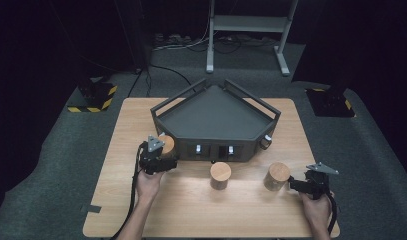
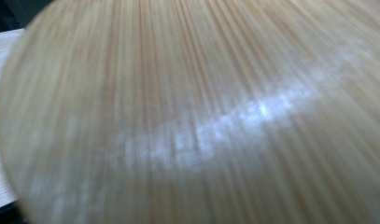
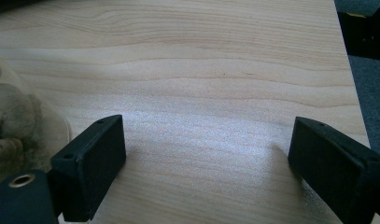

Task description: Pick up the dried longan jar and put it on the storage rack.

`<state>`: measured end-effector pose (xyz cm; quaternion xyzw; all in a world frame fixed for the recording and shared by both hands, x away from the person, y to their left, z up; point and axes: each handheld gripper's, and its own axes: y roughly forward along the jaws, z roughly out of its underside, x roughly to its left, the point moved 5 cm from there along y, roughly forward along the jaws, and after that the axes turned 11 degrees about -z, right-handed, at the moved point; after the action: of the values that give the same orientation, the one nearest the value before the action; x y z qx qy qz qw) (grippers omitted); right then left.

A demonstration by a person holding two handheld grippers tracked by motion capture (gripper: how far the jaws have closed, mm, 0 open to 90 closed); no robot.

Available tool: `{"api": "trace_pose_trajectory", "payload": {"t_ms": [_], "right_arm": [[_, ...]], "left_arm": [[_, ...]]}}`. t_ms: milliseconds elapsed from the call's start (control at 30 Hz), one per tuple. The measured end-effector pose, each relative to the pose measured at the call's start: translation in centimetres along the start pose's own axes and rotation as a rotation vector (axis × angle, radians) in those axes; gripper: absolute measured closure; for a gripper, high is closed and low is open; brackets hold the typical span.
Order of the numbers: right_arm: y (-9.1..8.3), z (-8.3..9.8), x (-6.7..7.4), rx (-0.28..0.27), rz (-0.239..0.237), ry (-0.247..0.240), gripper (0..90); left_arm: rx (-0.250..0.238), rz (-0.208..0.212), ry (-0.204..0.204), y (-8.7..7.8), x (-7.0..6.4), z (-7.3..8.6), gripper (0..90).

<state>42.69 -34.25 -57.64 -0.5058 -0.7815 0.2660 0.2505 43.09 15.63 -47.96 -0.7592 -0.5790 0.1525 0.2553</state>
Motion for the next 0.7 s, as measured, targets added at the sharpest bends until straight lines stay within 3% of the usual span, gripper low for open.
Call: {"api": "trace_pose_trajectory", "payload": {"t_ms": [467,700], "right_arm": [[0.0,0.0,0.0,0.000,0.000,0.000,10.8],[0.0,0.0,0.0,0.000,0.000,0.000,10.8]], "left_arm": [[-0.008,0.096,0.053,-2.7,-0.8,-4.3,26.2],[-0.018,0.146,0.040,-3.4,-1.1,-6.7,26.2]]}}
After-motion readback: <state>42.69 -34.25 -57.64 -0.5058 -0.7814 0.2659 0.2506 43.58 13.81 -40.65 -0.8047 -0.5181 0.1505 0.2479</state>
